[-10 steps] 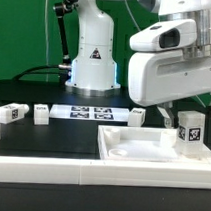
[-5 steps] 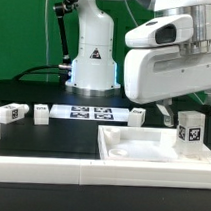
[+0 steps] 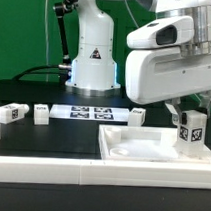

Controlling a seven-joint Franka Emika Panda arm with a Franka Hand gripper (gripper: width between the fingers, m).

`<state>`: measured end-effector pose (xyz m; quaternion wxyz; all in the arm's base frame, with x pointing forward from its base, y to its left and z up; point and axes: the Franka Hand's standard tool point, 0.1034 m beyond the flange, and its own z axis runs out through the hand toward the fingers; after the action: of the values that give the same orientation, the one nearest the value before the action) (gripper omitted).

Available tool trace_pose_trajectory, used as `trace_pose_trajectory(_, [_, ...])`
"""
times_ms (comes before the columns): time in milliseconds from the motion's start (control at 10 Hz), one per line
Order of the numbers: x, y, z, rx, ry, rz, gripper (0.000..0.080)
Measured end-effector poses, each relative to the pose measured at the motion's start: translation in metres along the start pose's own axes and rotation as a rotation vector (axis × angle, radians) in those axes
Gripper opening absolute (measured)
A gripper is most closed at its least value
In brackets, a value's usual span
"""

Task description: Assemble square table

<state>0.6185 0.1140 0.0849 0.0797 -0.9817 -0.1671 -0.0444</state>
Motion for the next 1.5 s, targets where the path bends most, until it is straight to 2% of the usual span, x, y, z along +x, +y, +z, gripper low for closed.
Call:
trace_pose_trajectory(300, [0.0001,0.0009,-0.0002,0.004,0.003,0.16,0.0295])
trace_pose_trajectory(600, [0.0006,0.0007,-0.0003,0.009,0.003,0.571,0.0295])
trace_pose_trajectory(700, [0.0001,-0.0011,0.001,-0.004,0.0,0.75,0.0295])
trace_pose_trajectory(900, [0.0005,-0.0028,0.0018,-0.014,0.003,0.941,0.0295])
trace_pose_trajectory(1100, [0.001,-0.0029,0.002,-0.018,0.002,1.07,0.0295])
trace_pose_trajectory(1500, [0.0011,-0.0068,0.0023,-0.011,-0.011,1.311,0.0295])
